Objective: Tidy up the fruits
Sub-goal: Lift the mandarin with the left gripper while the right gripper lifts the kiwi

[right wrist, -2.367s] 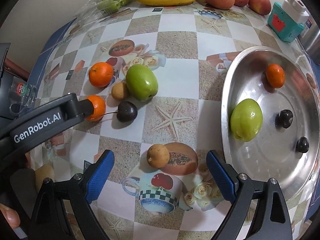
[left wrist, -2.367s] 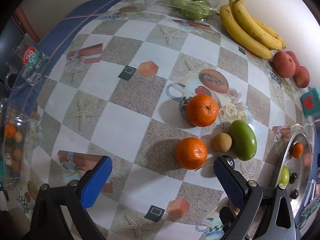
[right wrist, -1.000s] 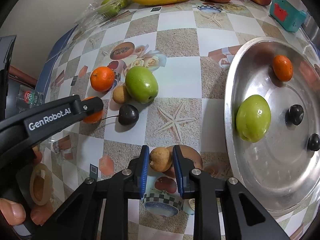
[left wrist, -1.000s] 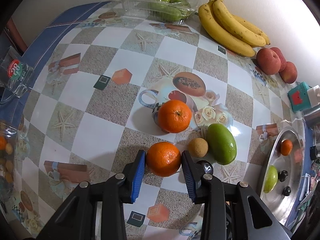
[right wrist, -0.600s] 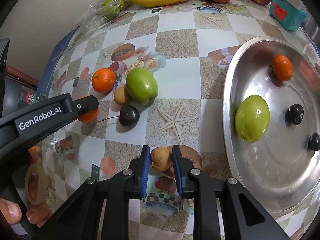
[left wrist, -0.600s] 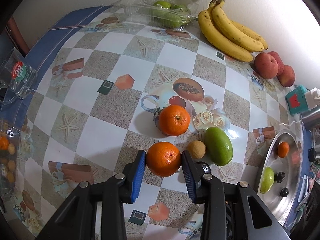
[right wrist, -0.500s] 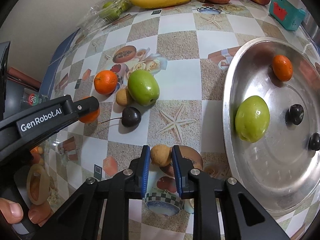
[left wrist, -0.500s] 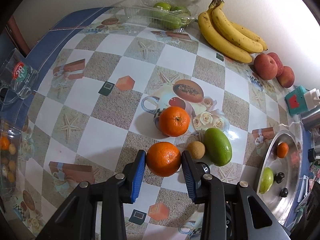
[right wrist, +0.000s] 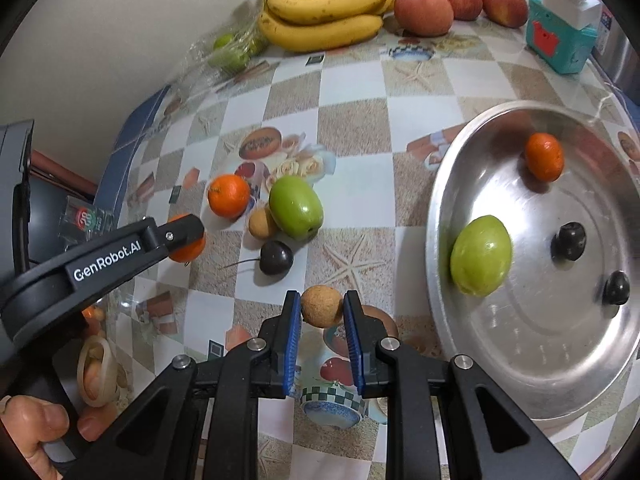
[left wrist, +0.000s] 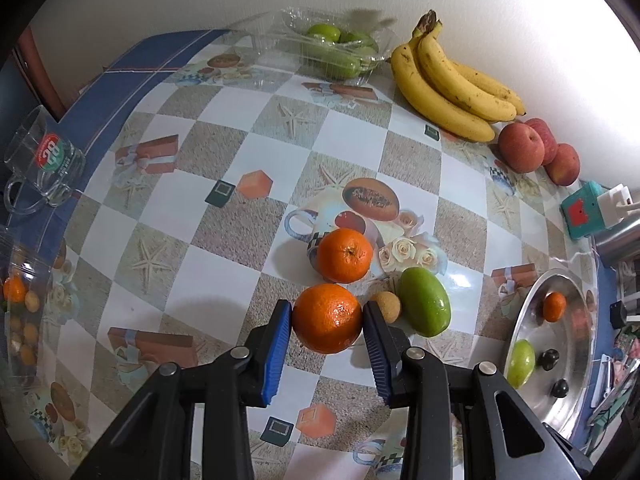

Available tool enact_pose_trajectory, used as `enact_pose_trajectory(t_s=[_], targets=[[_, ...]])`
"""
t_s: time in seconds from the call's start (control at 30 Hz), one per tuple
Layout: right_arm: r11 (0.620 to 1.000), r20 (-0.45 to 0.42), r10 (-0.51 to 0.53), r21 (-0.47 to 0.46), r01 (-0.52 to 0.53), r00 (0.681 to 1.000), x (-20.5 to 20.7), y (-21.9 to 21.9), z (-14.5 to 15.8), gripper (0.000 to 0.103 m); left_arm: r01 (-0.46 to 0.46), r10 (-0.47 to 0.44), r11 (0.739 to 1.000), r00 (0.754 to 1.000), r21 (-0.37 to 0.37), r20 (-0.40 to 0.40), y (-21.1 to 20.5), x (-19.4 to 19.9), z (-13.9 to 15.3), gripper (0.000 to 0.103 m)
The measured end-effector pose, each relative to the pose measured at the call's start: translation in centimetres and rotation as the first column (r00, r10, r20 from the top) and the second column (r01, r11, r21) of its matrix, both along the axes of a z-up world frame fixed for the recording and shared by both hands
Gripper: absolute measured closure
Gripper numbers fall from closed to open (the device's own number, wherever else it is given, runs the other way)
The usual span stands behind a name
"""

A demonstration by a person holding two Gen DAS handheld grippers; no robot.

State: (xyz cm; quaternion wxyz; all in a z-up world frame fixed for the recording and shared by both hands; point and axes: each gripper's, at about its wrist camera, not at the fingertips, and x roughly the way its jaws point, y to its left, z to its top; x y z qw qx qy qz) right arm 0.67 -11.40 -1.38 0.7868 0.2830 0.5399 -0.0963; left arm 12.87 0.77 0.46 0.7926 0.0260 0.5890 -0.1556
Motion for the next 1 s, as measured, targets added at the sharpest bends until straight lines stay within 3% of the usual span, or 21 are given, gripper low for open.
enact_pose_trajectory(t_s=[0.57,1.0], targets=[[0.997,0.039,-0.07,0.017,0.07,0.997,-1.2,-2.4,1.1,0.081,0.064,-0.063,0.998,0.996,-0.01,0.064,-1.8,-2.0,2.2,0.064],[0.965,0.062,-0.259,0.062,0.255,0.964,-5.1,-8.6,1.5,0.081,0.157,-0.157,0.988,0.985,0.003,0.075,-4.9,-4.1,2.5,0.064]])
